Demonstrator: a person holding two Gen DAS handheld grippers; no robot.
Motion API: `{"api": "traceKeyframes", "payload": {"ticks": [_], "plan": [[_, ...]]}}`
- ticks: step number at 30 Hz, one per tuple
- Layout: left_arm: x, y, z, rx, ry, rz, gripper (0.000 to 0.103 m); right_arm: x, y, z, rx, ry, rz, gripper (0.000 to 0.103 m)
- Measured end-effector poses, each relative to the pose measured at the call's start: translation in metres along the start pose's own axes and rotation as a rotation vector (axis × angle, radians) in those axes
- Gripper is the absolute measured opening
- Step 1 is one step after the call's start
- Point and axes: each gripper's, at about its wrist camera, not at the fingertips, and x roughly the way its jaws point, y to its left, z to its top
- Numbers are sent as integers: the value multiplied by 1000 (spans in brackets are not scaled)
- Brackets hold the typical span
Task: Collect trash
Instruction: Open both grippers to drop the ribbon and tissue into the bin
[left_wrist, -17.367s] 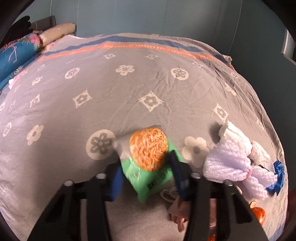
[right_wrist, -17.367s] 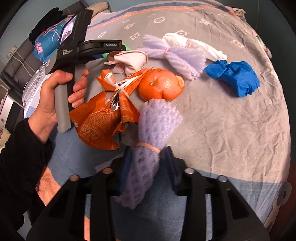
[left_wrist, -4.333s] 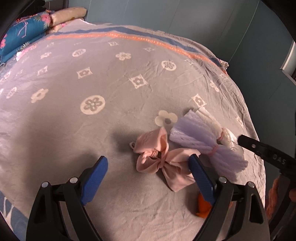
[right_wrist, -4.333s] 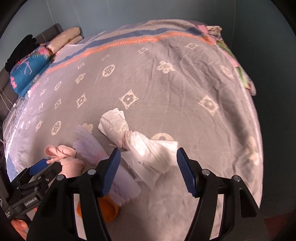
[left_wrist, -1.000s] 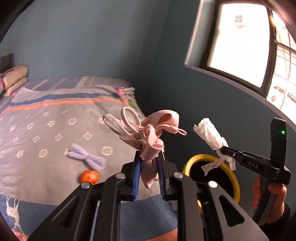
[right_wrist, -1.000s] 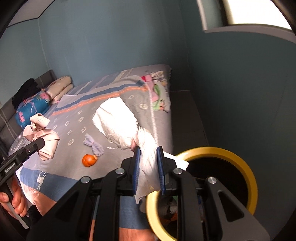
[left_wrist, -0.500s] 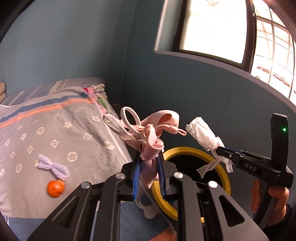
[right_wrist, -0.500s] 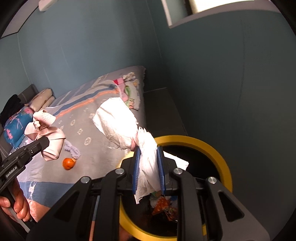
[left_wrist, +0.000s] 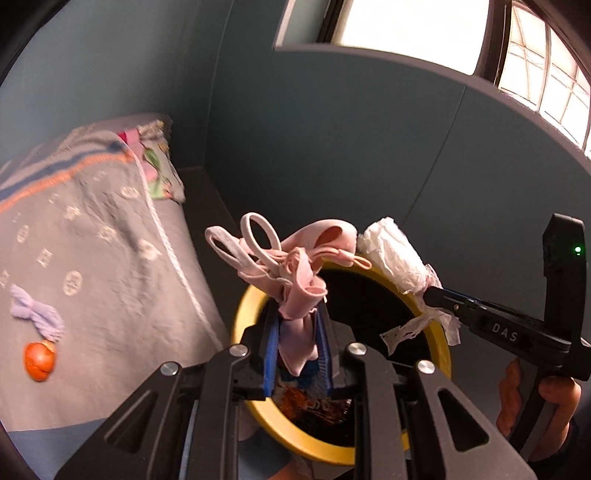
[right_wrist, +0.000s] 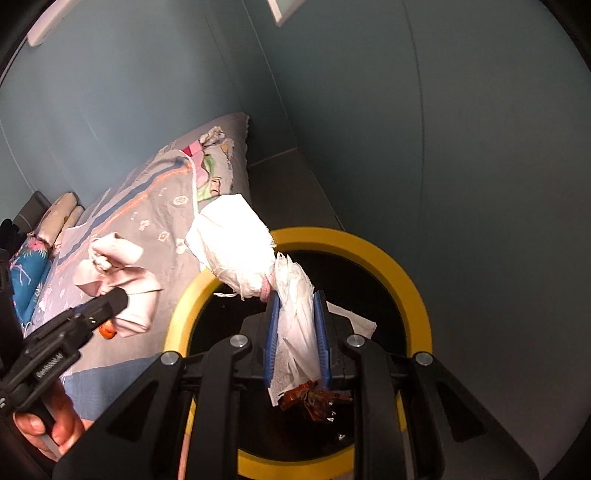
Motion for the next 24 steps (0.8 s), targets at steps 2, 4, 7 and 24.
{"api": "traceKeyframes", "payload": {"ticks": [2, 4, 7, 24], "plan": [[10, 1, 0, -14, 23, -21, 19, 4, -3, 0, 5, 7, -1, 18], [17, 1, -1, -31, 44, -38, 22, 7, -5, 0, 9, 14, -1, 20], [17, 4, -1, -35, 37, -31, 29, 11, -7, 3, 29, 17, 7, 23], [-36, 89, -13, -187, -68, 107, 81, 16, 22, 15, 10, 15, 21, 52]]}}
